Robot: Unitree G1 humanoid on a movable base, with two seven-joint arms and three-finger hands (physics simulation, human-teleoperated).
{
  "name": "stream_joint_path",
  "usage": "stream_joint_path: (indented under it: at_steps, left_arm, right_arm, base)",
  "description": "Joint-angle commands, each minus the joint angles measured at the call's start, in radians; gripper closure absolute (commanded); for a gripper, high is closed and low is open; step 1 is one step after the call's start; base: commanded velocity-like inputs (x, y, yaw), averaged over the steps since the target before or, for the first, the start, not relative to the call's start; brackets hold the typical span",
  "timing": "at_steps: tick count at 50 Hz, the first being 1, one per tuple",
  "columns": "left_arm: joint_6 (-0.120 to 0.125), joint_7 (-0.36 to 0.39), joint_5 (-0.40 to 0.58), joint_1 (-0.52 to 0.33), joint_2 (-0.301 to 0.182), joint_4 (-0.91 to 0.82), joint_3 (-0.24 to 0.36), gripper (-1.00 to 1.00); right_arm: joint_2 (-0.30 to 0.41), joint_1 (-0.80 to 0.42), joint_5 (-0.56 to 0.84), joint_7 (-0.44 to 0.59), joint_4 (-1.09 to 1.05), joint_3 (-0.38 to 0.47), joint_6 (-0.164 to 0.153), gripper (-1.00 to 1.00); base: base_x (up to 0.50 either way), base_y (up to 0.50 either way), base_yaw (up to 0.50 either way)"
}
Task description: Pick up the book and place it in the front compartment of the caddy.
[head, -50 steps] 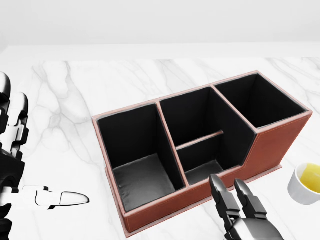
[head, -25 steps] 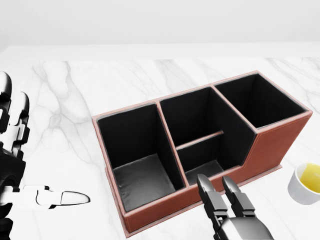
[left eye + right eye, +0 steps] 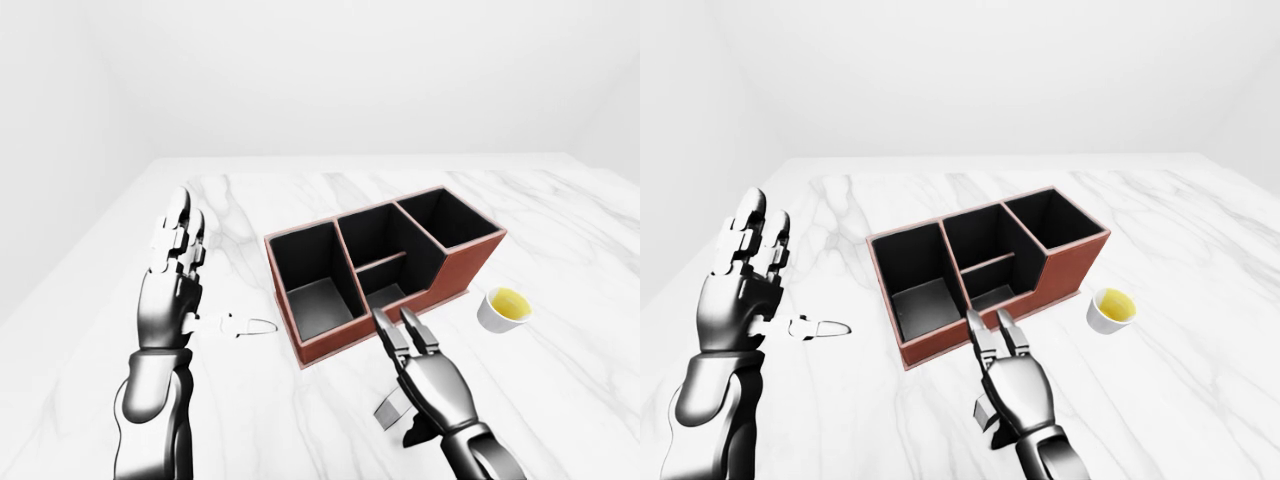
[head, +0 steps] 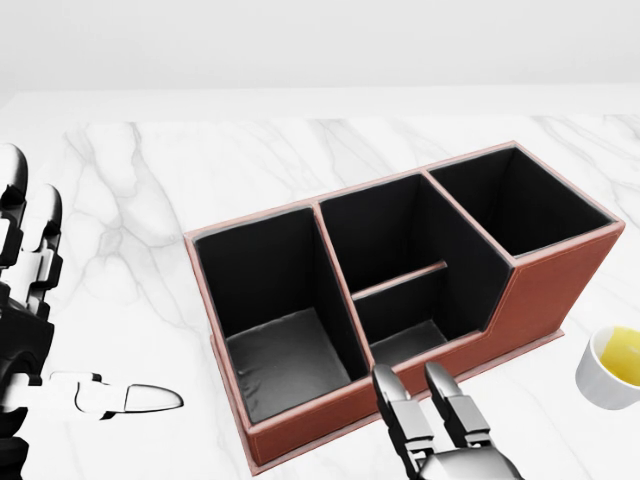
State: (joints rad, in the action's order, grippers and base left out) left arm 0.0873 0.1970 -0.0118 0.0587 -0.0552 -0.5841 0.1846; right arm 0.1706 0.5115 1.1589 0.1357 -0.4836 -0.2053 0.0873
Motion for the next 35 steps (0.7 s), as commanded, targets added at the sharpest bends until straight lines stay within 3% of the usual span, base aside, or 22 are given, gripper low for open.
stream_joint_path:
  at_steps: [1,19,35]
  left_arm:
    - [0.0,0.001,0.003,0.001,0.001,-0.003,-0.004,-1.0]
    - [0.0,0.001,0.006,0.0,0.002,-0.001,-0.006,-1.0]
    - [0.0,0.0,0.008,-0.003,0.001,0.004,-0.01,-1.0]
  right_arm:
    - [0.02,0.005,0.02,-0.032,0.016,-0.023,0.0,-1.0]
    - [0.029,-0.016,0.022,-0.066,0.07,-0.022,0.0,-1.0]
    - [0.017,-0.044,0.013,-0.083,0.147,0.03,0.0,-1.0]
  base:
    - [0.0,0.0,0.0]
    - [0.0,0.0,0.0]
    - [0.0,0.0,0.0]
